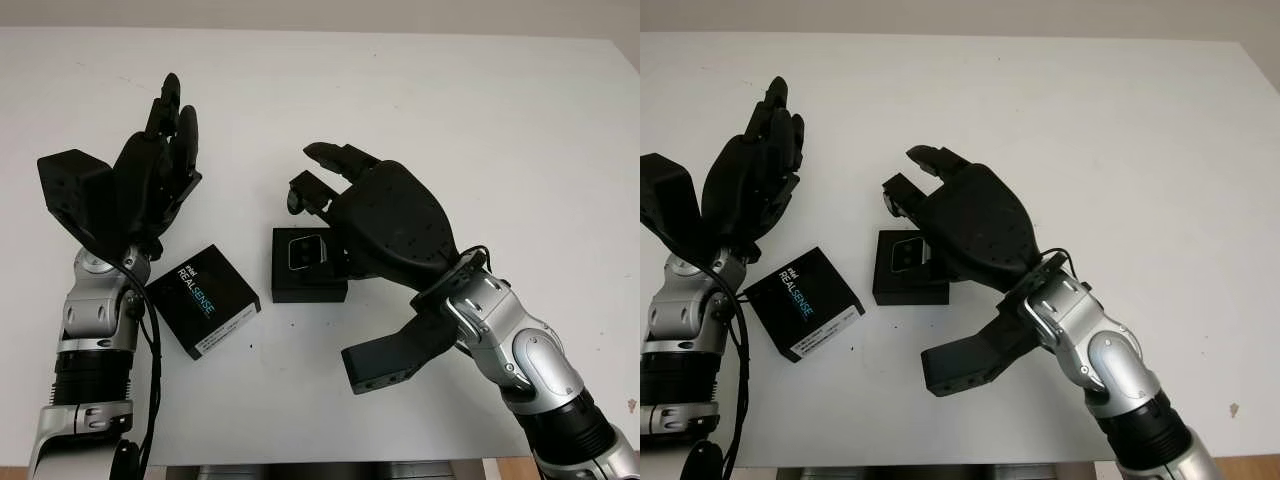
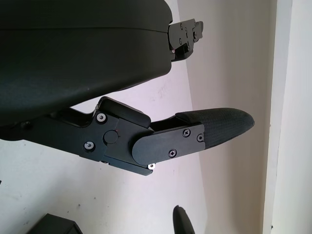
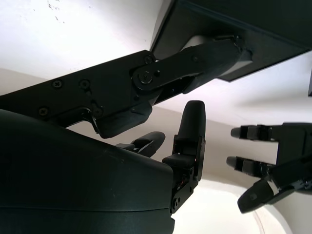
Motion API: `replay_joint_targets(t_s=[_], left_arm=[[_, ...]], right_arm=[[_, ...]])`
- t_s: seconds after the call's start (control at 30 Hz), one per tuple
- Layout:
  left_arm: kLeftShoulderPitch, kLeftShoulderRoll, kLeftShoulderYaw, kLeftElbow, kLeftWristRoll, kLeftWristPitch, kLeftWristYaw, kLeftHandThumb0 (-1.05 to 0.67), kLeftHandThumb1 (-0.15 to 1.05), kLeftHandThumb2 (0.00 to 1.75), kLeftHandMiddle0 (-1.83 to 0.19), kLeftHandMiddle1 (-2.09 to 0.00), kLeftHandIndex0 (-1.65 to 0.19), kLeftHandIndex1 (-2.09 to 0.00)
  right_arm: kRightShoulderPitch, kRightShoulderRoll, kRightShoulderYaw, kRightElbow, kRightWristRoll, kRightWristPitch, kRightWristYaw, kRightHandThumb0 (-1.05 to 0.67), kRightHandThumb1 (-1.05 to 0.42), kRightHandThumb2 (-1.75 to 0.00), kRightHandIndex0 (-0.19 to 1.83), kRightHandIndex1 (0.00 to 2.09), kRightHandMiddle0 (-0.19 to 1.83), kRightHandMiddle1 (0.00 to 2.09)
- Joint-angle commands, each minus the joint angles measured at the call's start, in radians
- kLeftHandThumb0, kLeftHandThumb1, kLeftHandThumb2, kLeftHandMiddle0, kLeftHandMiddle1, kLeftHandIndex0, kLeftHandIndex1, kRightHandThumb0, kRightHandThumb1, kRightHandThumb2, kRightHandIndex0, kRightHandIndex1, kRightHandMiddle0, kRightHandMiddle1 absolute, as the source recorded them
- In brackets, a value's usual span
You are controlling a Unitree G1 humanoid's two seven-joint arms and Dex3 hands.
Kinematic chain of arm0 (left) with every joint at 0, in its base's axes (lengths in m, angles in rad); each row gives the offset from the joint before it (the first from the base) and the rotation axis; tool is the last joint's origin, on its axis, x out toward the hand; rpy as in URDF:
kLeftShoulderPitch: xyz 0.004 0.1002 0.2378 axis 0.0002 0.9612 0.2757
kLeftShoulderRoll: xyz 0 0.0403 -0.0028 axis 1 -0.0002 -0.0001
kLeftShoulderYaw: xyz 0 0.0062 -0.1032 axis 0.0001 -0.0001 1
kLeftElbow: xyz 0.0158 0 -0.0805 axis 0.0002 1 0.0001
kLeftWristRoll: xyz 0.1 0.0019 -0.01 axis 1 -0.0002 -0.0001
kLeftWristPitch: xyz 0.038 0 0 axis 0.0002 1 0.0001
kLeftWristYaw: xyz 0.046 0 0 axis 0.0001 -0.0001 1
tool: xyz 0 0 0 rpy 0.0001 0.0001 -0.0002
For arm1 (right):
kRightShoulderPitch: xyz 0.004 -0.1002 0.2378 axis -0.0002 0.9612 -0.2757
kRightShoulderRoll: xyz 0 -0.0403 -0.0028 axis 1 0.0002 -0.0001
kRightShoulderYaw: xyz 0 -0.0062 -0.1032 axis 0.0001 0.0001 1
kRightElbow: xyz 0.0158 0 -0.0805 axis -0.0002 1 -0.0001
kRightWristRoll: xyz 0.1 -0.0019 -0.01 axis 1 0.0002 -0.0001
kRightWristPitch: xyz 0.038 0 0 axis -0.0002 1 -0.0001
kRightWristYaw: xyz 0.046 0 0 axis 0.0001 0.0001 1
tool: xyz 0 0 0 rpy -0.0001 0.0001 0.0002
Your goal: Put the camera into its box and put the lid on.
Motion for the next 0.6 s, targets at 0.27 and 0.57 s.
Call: replay_joint_targets(t_s=[0.27, 0.57], left_arm=[[-0.006, 0.002, 0.002, -0.005, 0.002, -0.006, 0.002, -0.83, 1.05, 0.63, 0.19, 0.0, 0.19, 0.0], [-0.009, -0.003, 0.004, 0.001, -0.004, -0.014, 0.002, -0.82, 1.05, 0.61, 0.19, 0.0, 0.19, 0.0]], right_arm=[[0.021, -0.041, -0.02, -0.067, 0.042, -0.004, 0.063, -0.78, -1.02, -0.06, 0.44, 0.2, 0.36, 1.38], [0.023, -0.037, -0.014, -0.062, 0.021, 0.0, 0.061, -0.78, -1.02, -0.05, 0.5, 0.2, 0.44, 1.53]])
